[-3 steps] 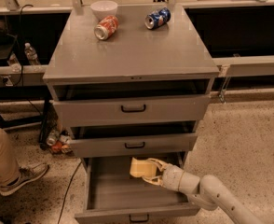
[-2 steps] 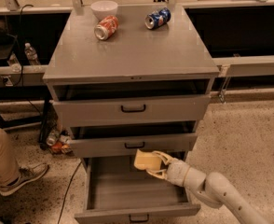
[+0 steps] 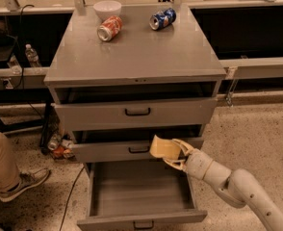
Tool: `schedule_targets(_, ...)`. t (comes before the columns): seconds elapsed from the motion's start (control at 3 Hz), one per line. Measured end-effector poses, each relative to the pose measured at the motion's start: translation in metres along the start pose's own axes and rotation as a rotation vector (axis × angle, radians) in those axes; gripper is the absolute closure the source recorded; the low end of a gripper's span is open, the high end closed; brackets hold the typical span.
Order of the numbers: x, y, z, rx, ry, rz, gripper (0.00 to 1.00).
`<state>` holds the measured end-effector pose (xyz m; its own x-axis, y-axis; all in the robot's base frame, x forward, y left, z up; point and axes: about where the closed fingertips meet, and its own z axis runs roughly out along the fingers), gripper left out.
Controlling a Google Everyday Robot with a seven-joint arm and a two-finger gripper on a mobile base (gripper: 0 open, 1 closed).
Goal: Pick sponge from bottom drawer and place on counter
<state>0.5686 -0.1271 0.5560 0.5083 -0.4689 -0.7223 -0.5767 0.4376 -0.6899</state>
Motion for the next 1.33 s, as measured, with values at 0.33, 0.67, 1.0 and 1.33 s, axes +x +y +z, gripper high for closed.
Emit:
schedule_targets(0.33, -0.023, -0.041, -0.014, 0.053, 0.015, -0.068, 1.00)
schedule_targets(0.67, -0.023, -0.044, -0.013, 0.052, 0.015, -0.072, 1.00)
schedule_targets(1.0, -0.035, -0.089, -0.016, 0.059, 0.027, -0.142, 1.00)
schedule_targets(1.33, -0.046, -0.127, -0.018, 0.065, 0.037, -0.201, 1.00)
